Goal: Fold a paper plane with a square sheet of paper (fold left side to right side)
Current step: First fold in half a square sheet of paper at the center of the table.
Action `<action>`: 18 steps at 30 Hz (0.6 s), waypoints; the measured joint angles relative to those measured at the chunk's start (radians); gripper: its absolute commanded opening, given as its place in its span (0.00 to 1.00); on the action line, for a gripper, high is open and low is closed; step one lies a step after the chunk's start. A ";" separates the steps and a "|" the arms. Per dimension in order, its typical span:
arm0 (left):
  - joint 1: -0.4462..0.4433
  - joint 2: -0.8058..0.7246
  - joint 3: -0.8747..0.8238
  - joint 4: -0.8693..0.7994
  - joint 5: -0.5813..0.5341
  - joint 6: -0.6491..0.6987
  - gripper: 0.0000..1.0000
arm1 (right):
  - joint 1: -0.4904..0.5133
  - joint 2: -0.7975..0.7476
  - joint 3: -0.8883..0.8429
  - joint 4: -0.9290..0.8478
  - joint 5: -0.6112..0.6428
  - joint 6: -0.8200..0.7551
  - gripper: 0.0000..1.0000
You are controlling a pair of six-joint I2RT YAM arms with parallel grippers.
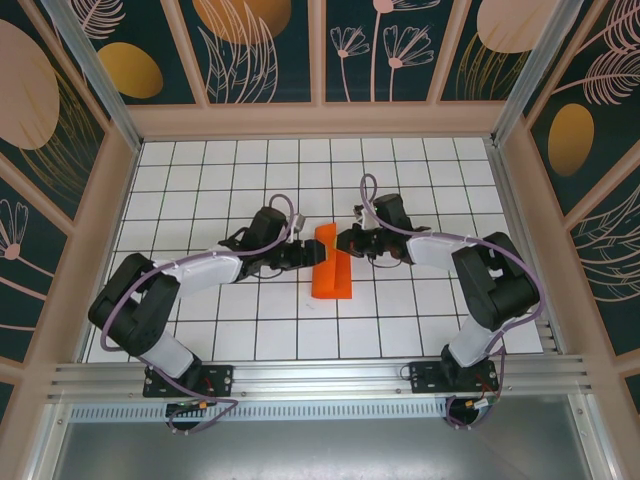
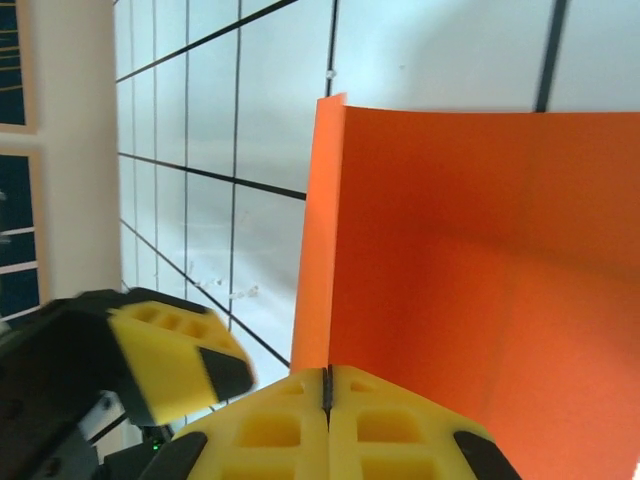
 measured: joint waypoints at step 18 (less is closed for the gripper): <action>-0.046 0.160 0.119 -0.131 -0.134 0.010 0.58 | -0.022 0.040 0.020 -0.151 0.131 -0.087 0.05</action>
